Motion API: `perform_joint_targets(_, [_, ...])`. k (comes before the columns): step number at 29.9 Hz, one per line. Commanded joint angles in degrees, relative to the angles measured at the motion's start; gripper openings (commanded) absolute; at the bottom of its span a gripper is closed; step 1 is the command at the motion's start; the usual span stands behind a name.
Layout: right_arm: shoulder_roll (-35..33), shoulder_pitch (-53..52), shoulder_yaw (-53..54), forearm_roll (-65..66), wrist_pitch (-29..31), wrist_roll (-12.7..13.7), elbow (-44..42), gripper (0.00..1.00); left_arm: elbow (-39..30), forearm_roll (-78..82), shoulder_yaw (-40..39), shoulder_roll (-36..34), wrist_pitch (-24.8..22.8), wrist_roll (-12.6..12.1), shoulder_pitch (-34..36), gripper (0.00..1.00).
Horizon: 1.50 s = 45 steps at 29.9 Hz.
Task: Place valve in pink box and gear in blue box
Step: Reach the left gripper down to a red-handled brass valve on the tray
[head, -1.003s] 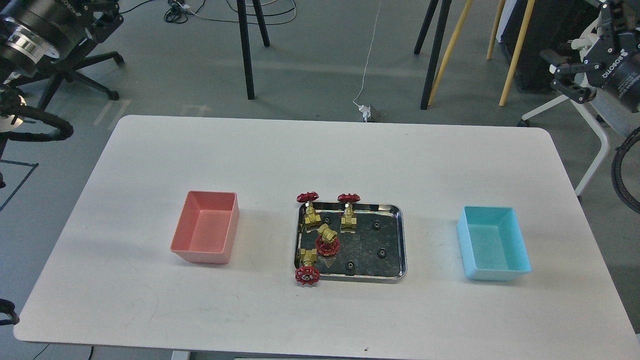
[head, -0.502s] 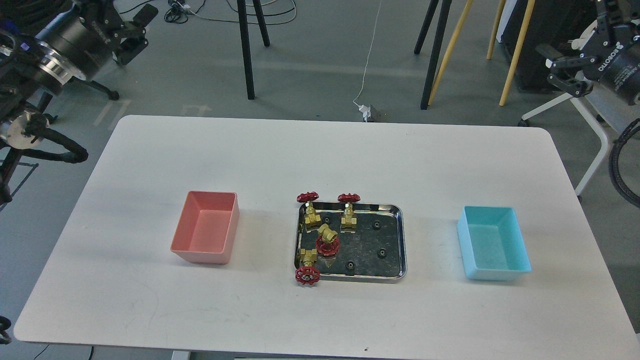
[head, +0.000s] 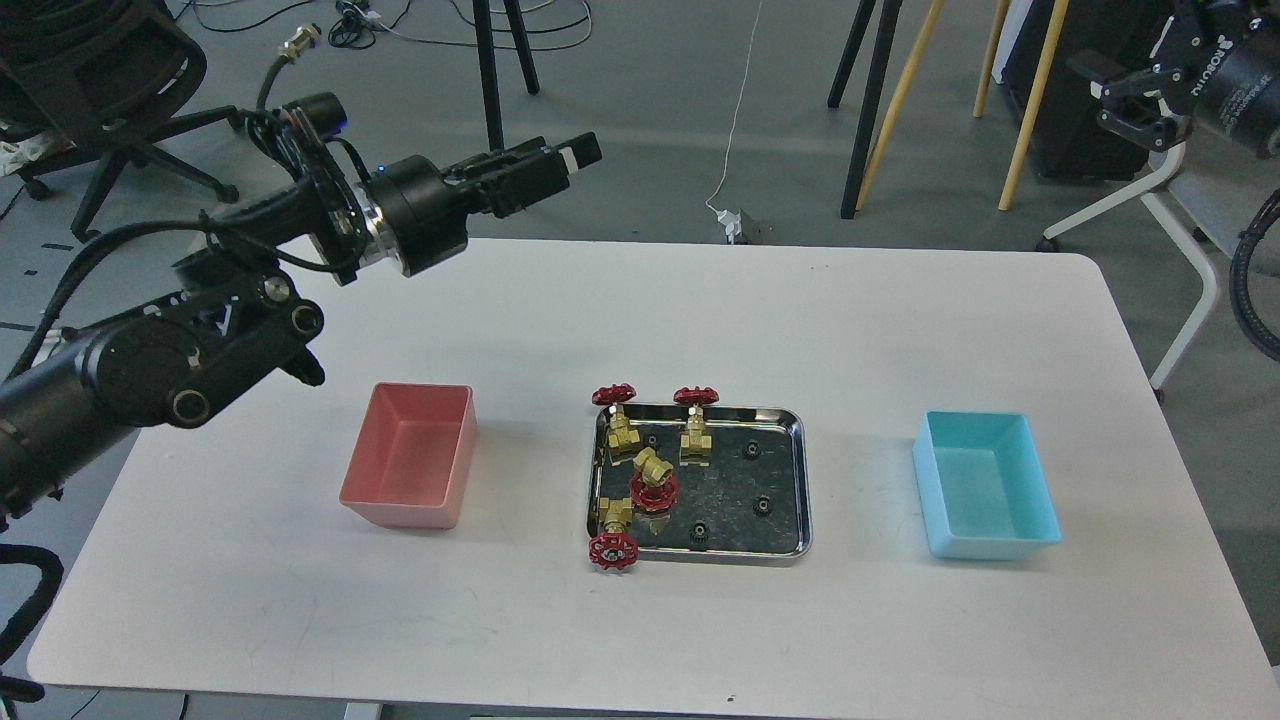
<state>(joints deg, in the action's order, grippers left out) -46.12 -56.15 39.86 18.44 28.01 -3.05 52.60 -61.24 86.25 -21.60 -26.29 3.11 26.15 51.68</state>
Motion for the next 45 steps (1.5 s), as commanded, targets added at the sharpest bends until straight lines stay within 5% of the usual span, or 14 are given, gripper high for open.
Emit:
perform_joint_targets(1, [0.0, -0.9, 0.0, -0.1, 0.0, 0.4, -1.8, 0.99, -1.2, 6.6, 4.9, 1.3, 11.0, -0.3, -2.3, 0.94])
perform_joint_targets(10, [0.1, -1.7, -0.1, 0.0, 0.0, 0.9, -3.3, 0.99, 0.0, 25.3, 5.6, 2.9, 24.7, -0.5, -17.1, 0.94])
perform_joint_targets(17, [-0.1, -1.9, -0.2, 0.0, 0.0, 0.9, -4.9, 0.99, 8.3, 26.2, 6.6, 10.3, 24.9, -0.6, -22.6, 0.94])
perform_joint_targets(29, [0.4, -4.7, -3.3, 1.7, 0.0, 0.9, -6.1, 0.99, 21.4, 27.0, 7.7, 19.1, 24.9, -1.1, -22.3, 0.94])
perform_joint_targets(45, [2.8, -5.7, -3.6, 1.8, 0.0, 0.8, -9.8, 0.99, 29.2, 27.0, 9.2, 24.9, 24.9, -2.7, -19.3, 0.93])
